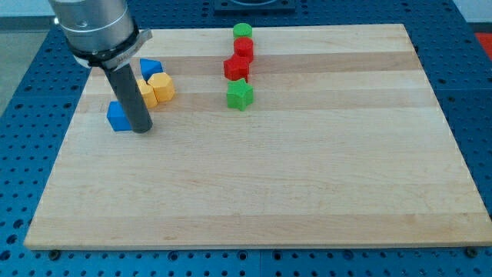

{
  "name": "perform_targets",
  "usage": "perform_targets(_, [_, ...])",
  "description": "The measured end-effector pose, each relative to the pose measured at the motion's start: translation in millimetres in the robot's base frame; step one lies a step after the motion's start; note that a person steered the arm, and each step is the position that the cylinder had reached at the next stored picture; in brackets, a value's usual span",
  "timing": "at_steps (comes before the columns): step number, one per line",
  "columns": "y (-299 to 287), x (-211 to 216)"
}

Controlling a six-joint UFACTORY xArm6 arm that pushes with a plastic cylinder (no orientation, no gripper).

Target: Adjust the yellow blocks and blue triangle to make a vertical line

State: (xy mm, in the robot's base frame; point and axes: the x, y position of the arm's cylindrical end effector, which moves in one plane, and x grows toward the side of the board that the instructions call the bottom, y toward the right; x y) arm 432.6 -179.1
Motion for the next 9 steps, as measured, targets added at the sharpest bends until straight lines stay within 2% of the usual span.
perform_targets(1, [70.2,-3.4])
perform_targets(2, [46.5,-6.6])
perform_targets(3, [17.6,-43.6])
perform_targets(4, [22.1,-60.0])
perform_targets(5, [51.8,-60.6])
perform_targets(6, [14.5,-89.6])
perform_targets(7, [22.7,-65.9])
perform_targets(8, [-12.9,-61.0])
perform_targets(9, [15.2,-57.4])
